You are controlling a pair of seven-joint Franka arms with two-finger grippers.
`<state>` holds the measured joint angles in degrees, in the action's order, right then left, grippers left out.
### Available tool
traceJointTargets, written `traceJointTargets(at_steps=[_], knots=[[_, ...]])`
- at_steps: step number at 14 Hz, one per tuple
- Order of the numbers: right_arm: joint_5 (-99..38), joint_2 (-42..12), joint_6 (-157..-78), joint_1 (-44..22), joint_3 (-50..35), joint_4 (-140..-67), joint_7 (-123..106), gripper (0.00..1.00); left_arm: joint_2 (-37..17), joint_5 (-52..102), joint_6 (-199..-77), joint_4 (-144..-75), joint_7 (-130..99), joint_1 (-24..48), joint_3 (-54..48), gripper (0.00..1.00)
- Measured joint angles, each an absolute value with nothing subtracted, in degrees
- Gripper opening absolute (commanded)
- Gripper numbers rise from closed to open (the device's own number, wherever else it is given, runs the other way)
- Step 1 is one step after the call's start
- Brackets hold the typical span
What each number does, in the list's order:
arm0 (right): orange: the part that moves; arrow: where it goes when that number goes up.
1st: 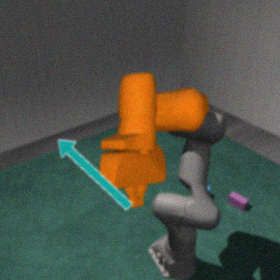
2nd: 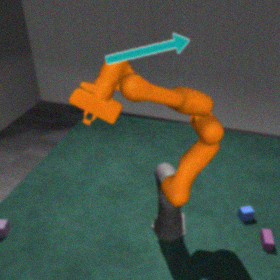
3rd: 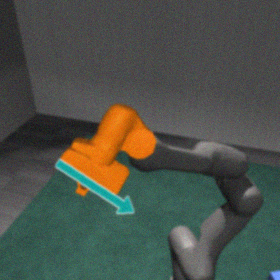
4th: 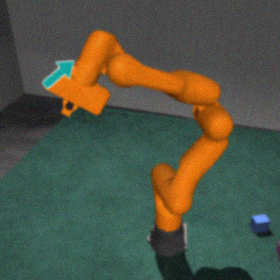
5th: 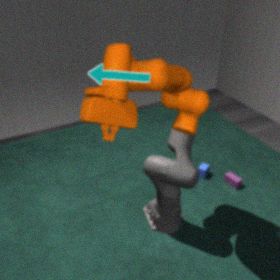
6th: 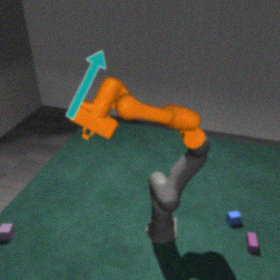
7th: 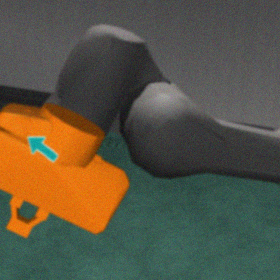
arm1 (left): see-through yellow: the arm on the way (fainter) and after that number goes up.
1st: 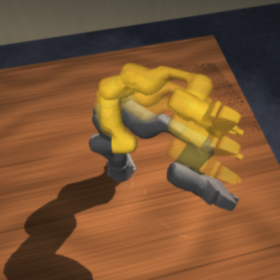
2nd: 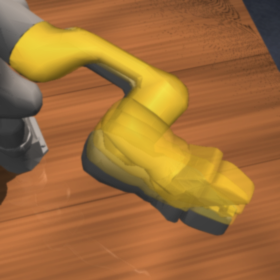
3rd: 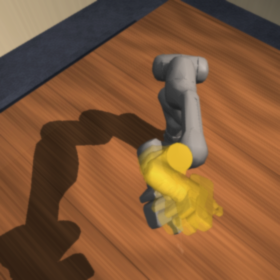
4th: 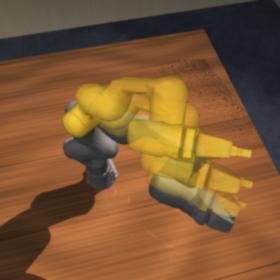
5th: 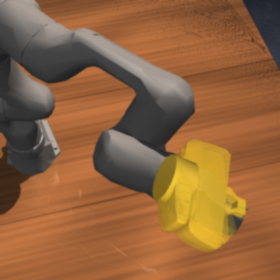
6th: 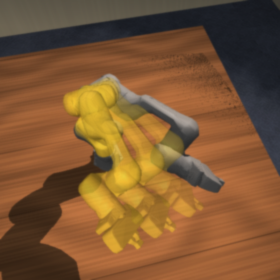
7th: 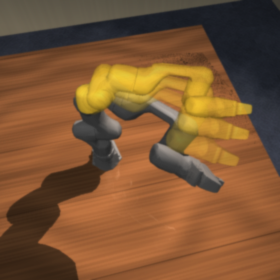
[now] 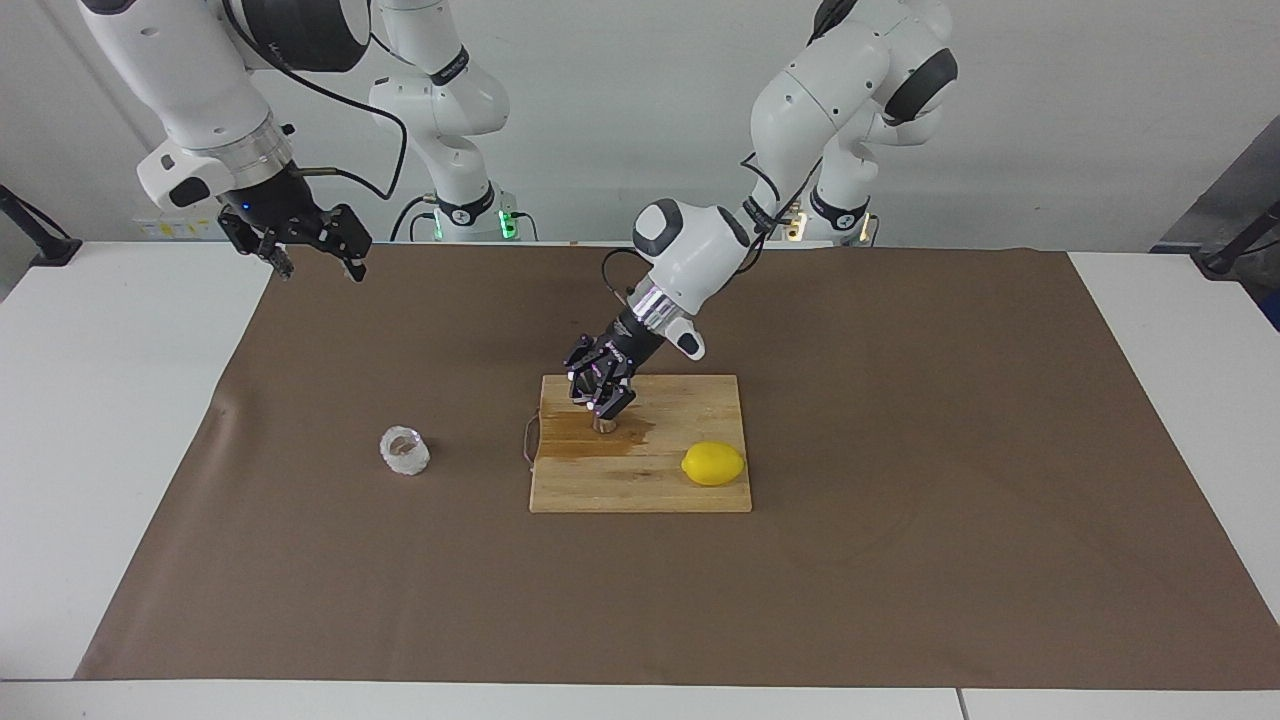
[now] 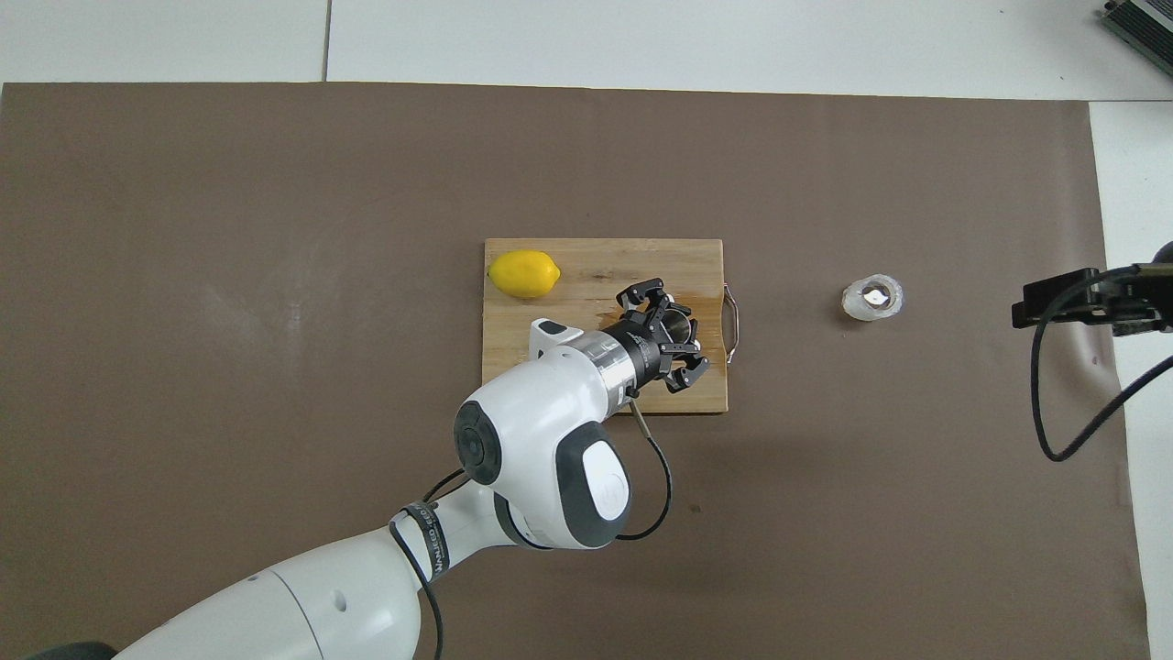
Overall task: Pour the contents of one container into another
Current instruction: 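Lower the metal cup onto the board and open the left gripper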
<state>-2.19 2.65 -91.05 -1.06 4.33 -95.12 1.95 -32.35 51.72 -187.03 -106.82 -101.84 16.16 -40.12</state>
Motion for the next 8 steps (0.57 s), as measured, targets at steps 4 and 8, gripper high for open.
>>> traceJointTargets(at_steps=[4, 8], knots=[[-2.19, 2.65, -91.05, -1.06, 4.33, -95.12, 1.95, 1.0, -32.35, 51.72, -187.11, -107.01, -101.78, 16.13, -40.06, 0.32], [-2.19, 2.65, -91.05, -1.06, 4.33, -95.12, 1.95, 1.0, -32.36, 51.72, -187.15, -107.44, -101.78, 16.05, -39.92, 0.41]])
